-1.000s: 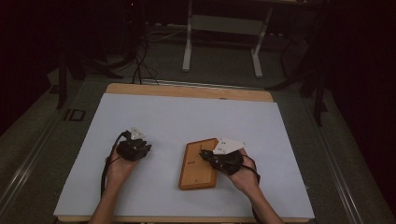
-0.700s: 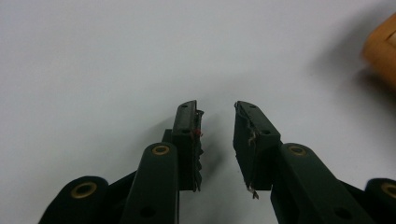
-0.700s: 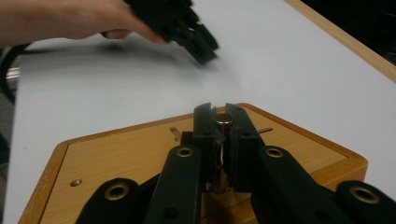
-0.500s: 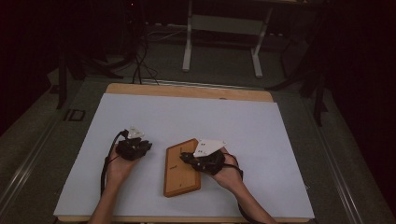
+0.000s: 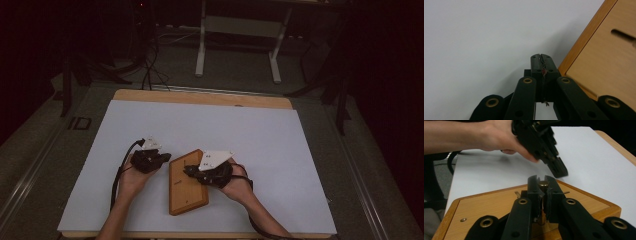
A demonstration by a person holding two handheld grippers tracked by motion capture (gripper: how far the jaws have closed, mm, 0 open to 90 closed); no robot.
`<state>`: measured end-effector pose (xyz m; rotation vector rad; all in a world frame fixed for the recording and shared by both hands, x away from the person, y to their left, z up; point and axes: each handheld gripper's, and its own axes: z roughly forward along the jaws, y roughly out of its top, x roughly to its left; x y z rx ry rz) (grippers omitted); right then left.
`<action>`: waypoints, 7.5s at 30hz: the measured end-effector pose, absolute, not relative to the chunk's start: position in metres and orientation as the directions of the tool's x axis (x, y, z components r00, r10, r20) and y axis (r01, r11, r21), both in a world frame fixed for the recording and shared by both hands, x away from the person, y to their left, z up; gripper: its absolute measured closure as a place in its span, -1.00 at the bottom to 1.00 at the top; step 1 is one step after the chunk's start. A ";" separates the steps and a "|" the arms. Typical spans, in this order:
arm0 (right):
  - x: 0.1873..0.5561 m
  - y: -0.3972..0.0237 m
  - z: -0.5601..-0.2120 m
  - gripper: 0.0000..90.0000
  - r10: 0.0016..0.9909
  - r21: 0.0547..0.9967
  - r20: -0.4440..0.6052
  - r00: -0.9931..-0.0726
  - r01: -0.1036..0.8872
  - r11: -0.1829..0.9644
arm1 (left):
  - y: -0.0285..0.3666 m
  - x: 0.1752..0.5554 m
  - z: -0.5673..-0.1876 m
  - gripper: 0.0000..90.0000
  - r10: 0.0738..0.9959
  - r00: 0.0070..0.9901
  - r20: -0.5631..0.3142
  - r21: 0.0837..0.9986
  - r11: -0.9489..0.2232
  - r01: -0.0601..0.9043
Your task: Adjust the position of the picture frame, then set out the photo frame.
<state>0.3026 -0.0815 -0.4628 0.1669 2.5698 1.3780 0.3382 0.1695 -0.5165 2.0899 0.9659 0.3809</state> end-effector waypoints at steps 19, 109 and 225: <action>0.304 -0.071 -0.469 0.87 0.080 0.836 -0.122 -0.989 -0.059 0.545 | 0.158 0.346 -0.527 0.99 0.673 0.731 -0.112 0.723 -0.449 0.525; 0.397 -0.118 -0.528 0.86 0.392 0.827 0.081 -0.916 0.281 0.487 | 0.149 0.317 -0.527 0.92 0.598 0.788 -0.150 0.676 -0.519 0.523; 0.320 -0.187 -0.519 0.36 0.516 0.828 0.039 -0.855 0.317 0.462 | 0.068 0.373 -0.514 0.81 0.575 0.813 -0.086 0.785 -0.464 0.411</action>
